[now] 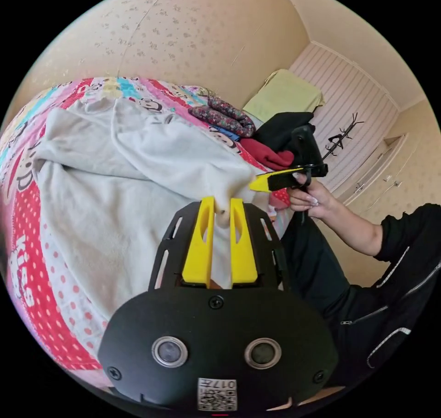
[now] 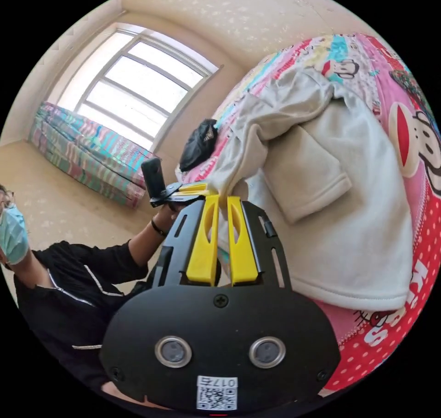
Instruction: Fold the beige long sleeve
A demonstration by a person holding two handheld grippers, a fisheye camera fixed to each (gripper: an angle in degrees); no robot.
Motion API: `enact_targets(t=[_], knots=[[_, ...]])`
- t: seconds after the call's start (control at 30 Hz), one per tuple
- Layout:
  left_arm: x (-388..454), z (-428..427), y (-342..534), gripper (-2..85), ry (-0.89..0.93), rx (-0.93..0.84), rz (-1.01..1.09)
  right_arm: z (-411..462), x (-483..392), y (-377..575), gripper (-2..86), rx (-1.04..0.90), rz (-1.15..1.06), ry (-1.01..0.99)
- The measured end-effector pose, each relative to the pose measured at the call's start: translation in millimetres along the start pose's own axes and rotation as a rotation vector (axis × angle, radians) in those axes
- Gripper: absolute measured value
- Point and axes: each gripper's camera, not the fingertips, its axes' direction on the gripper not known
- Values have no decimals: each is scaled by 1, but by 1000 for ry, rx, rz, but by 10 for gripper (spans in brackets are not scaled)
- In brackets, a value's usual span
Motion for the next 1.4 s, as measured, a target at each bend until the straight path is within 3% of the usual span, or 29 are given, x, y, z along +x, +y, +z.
enact_targets(t=[0.1,0.17,0.27,0.33,0.37,0.43,0.5,0.63,0.73,0.93,1.03,1.13,1.2,1.33,1.4], knots=[[31,-57,-24,67,-22,97,49,-24,-48,-16,40,71,-142,-42],[46,-72,-28,76,-70,64,43,-16,-65,-10,41,32,-156,68],[43,-44,-7,82,-176,-83,-62,27,-35,21,48,-91,-15,176],[25,-7,28,79,-292,-290,-183,45,-9,44,58,-164,80,183],[23,-5,37,78,-304,-305,-204,38,0,60,68,-125,117,140],[20,-32,68,70,-198,-134,-286,9,2,78,81,1,119,62],[19,-56,86,75,-140,-38,-356,-26,4,90,97,91,148,108],[26,-94,113,114,-307,78,-430,-104,11,104,131,255,251,382],[29,-94,120,143,-415,96,-465,-128,25,103,140,313,300,438],[19,-43,114,163,-282,5,-590,-96,56,95,136,240,380,546],[31,-32,107,129,-452,2,-621,-90,37,108,70,330,356,578],[39,-32,86,42,-426,-95,-514,-91,22,110,41,358,317,507],[43,-49,70,33,-396,-113,-451,-105,8,103,34,330,331,496],[72,-138,37,22,-244,113,-334,-146,-77,97,26,418,125,470],[91,-172,29,21,-282,170,-256,-157,-118,105,24,462,42,532]])
